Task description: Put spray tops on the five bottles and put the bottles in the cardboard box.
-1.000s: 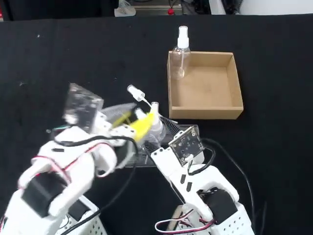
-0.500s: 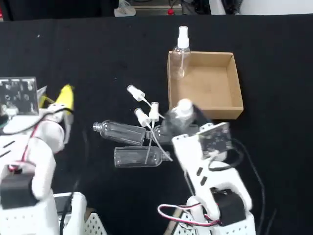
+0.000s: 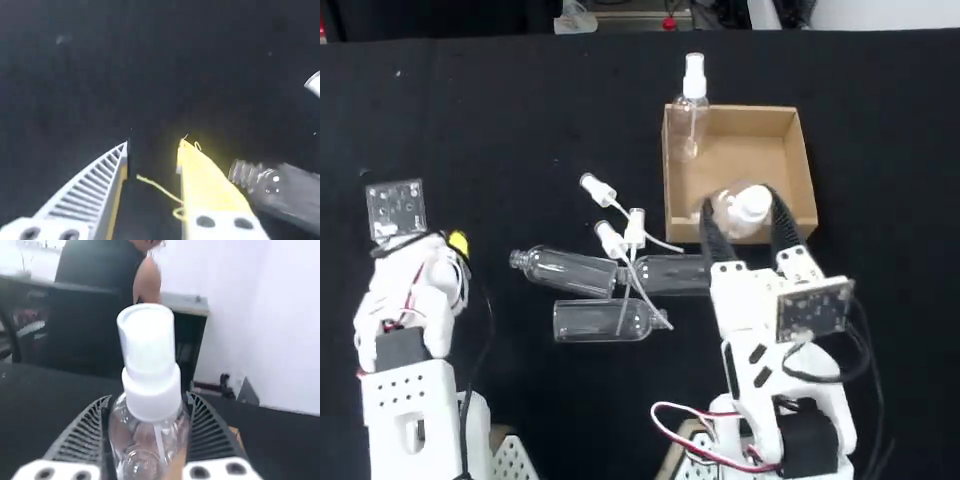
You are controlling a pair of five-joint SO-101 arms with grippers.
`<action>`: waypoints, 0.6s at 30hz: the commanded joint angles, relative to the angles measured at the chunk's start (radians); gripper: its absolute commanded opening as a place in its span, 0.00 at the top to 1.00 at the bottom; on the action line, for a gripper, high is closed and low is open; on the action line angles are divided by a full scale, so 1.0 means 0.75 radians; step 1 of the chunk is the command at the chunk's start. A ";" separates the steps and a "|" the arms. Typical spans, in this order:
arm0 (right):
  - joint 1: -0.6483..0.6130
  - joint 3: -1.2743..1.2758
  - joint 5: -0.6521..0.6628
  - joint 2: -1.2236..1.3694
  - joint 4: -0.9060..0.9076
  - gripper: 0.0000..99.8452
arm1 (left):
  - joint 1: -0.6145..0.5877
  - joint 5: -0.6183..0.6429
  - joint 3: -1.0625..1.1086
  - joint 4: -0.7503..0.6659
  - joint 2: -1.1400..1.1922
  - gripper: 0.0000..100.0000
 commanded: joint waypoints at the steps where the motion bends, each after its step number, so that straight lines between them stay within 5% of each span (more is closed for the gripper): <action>1: 0.029 -0.103 0.002 0.275 -0.125 0.99 | -0.007 0.094 0.069 -0.098 -0.018 0.84; 18: 0.198 -0.130 0.004 1.261 -1.019 0.99 | -0.007 0.131 0.273 -0.370 -0.018 0.84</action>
